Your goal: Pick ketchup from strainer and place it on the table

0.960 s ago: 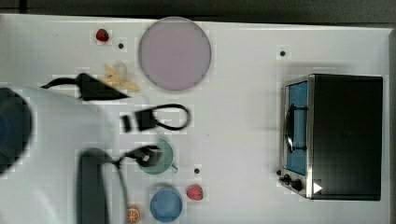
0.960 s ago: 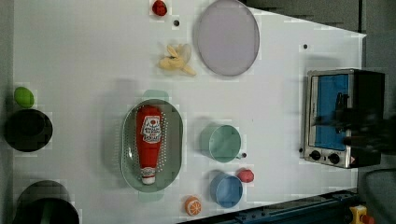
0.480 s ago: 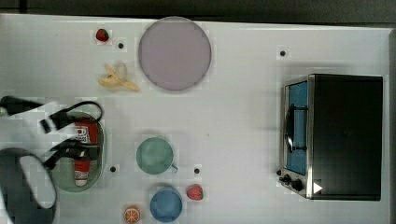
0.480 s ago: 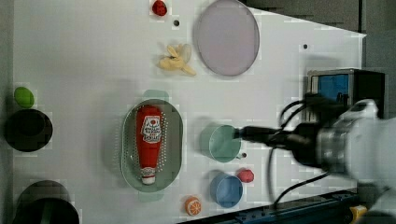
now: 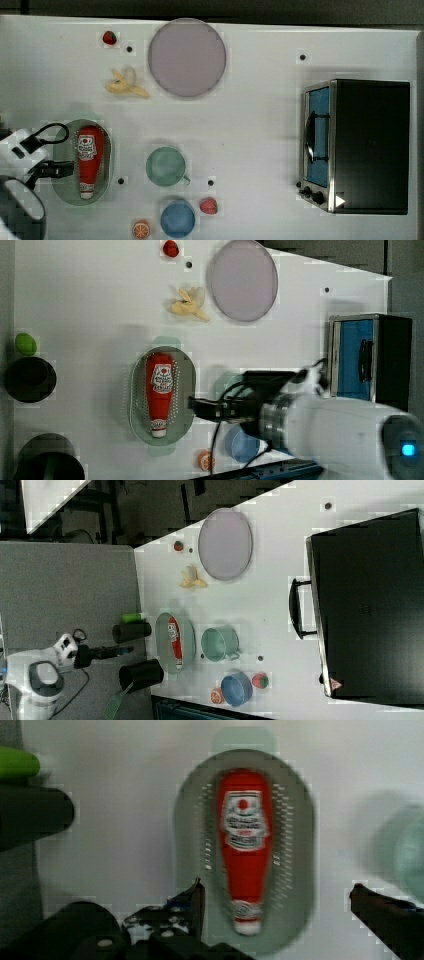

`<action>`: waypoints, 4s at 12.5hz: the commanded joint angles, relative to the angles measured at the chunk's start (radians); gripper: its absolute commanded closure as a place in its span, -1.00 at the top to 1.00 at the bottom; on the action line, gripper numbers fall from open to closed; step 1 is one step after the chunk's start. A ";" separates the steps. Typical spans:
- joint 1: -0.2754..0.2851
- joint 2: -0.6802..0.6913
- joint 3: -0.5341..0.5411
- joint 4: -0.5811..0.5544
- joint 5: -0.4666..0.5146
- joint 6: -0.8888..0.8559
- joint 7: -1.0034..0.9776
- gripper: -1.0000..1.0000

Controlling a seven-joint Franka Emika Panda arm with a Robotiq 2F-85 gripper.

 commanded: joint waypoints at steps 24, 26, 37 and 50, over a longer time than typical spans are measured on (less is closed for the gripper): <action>0.111 0.525 -0.142 -0.055 -0.359 0.483 0.210 0.13; 0.102 0.456 -0.121 -0.060 -0.353 0.402 0.210 0.13; -0.065 0.018 -0.149 0.063 -0.100 -0.074 -0.040 0.13; -0.179 -0.008 -0.611 0.066 -0.100 -0.168 -0.491 0.13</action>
